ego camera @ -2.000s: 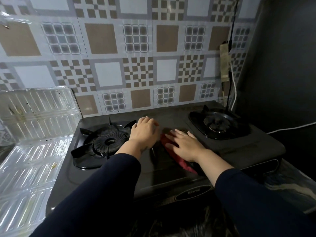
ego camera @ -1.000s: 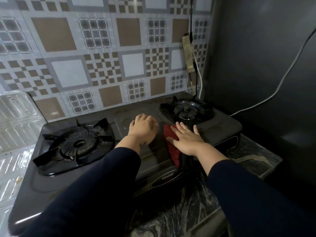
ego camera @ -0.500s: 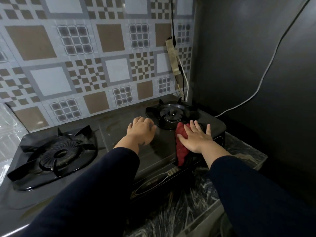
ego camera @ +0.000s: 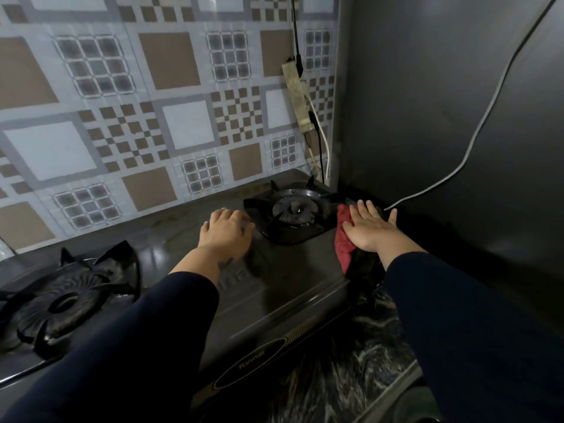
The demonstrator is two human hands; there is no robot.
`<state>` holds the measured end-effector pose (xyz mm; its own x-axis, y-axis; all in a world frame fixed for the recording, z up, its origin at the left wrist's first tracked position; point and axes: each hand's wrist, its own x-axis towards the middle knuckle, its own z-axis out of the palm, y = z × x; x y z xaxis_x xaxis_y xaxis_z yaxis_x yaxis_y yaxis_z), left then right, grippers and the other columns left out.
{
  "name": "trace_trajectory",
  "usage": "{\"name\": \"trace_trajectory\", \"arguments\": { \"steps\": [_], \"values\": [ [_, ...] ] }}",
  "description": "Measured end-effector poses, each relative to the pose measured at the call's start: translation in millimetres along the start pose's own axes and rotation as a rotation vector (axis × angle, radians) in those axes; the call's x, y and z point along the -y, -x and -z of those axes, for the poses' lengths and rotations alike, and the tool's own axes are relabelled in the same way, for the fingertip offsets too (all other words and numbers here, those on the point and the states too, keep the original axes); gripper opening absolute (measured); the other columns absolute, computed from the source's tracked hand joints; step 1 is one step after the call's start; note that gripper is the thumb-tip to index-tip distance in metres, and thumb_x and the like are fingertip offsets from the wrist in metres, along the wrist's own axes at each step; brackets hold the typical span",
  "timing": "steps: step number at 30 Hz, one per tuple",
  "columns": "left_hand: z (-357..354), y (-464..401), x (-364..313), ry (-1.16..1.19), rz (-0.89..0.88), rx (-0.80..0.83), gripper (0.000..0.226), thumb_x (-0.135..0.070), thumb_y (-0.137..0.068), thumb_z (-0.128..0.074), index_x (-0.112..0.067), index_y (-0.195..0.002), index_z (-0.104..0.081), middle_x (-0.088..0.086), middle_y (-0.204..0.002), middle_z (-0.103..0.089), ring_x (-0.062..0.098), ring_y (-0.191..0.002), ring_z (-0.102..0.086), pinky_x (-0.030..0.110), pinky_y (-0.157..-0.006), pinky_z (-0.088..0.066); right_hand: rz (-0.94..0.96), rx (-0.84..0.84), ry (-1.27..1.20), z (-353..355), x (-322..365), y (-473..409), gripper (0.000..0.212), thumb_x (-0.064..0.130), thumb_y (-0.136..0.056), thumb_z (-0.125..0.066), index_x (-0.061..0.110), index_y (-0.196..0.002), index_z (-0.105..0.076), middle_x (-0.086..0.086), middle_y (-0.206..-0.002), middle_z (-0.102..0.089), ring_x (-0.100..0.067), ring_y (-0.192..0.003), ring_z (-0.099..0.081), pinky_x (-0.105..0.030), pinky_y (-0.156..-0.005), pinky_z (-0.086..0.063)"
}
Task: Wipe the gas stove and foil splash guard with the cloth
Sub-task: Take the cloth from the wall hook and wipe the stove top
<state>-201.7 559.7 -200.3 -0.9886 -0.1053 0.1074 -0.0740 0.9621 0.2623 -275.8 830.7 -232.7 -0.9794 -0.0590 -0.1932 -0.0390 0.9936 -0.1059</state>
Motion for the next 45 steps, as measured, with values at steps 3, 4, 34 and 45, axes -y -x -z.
{"name": "trace_trajectory", "arguments": {
  "steps": [3, 4, 34, 45],
  "values": [
    [-4.5, -8.4, 4.5, -0.012, 0.024, -0.007, 0.040, -0.040, -0.098, -0.037, -0.024, -0.134, -0.046, 0.004, -0.148, -0.038, 0.026, -0.143, -0.018, 0.046, -0.115, -0.021, 0.034, -0.021, 0.008, 2.5, -7.1, -16.2, 0.058, 0.042, -0.100, -0.013, 0.023, -0.152, 0.005, 0.004, -0.160, 0.016, -0.014, -0.146, 0.018, -0.058, -0.115, 0.011],
    [-6.4, -11.0, 5.6, -0.008, 0.032, -0.006, 0.041, -0.040, -0.098, -0.037, -0.024, -0.134, -0.046, 0.003, -0.148, -0.038, 0.025, -0.144, -0.017, 0.046, -0.116, -0.020, 0.044, -0.027, 0.010, 3.3, -9.6, -21.9, 0.057, 0.041, -0.100, -0.012, 0.024, -0.152, 0.005, 0.005, -0.160, 0.016, -0.014, -0.147, 0.017, -0.057, -0.115, 0.010],
    [2.1, 55.8, 17.7, 0.034, -0.093, 0.062, 0.041, -0.041, -0.098, -0.037, -0.024, -0.135, -0.045, 0.003, -0.149, -0.036, 0.025, -0.146, -0.012, 0.049, -0.119, -0.015, 0.154, -0.072, -0.053, -32.2, 64.6, 87.1, 0.060, 0.045, -0.100, -0.015, 0.019, -0.153, -0.004, -0.003, -0.162, 0.005, -0.015, -0.149, 0.004, -0.035, -0.120, 0.006],
    [21.8, 59.2, 67.5, 0.031, -0.065, 0.046, 0.043, -0.041, -0.097, -0.038, -0.023, -0.135, -0.044, 0.003, -0.150, -0.036, 0.024, -0.146, -0.013, 0.048, -0.119, -0.015, 0.219, 0.008, -0.009, -45.5, 169.6, 108.7, 0.064, 0.049, -0.099, -0.017, 0.021, -0.152, 0.005, -0.004, -0.160, 0.014, -0.017, -0.148, 0.012, -0.042, -0.120, 0.007]
  ]
}}
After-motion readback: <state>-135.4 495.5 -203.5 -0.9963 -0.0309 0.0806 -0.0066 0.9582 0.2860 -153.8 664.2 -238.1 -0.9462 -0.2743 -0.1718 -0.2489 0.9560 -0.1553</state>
